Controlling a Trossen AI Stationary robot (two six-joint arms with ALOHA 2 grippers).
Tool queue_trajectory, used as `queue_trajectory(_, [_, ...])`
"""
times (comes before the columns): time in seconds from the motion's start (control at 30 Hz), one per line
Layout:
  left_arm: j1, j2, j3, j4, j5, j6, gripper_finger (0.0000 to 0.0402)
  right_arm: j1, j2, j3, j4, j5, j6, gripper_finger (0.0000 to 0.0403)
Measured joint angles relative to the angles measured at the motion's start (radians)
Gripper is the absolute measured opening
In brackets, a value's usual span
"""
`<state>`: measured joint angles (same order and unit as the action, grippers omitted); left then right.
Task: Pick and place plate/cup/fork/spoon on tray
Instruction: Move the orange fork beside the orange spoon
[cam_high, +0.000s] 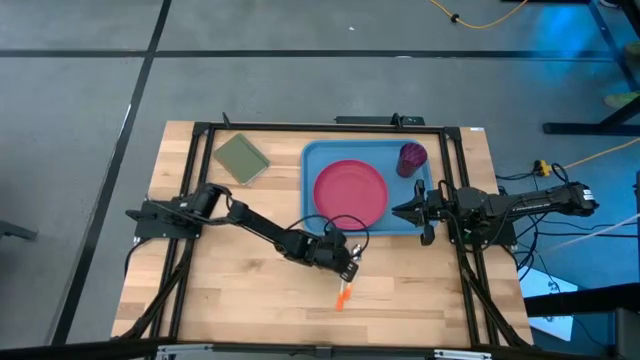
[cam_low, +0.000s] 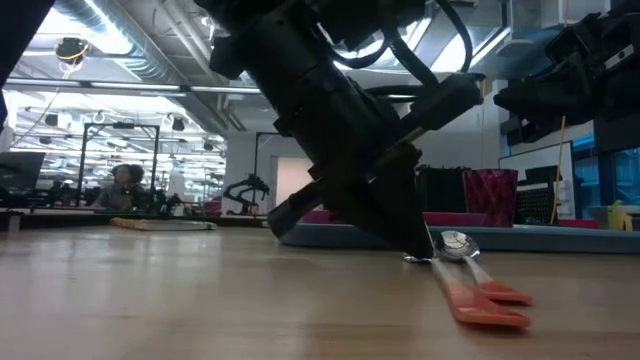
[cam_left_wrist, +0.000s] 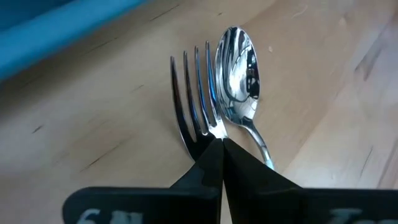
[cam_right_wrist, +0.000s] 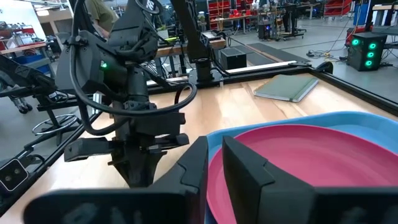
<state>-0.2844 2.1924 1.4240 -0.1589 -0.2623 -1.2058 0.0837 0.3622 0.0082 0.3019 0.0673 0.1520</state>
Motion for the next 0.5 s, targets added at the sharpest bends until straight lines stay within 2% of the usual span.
queue_trajectory(0.37, [0.005,0.005,0.036,-0.007,-0.001,0.042,0.0,0.0,0.0,0.0,0.0,0.0,0.0,0.0053])
queue_trajectory(0.5, [0.005,-0.024,0.035,-0.023,0.0,0.099,0.0,0.0,0.0,0.0,0.0,0.0,0.0,0.0053])
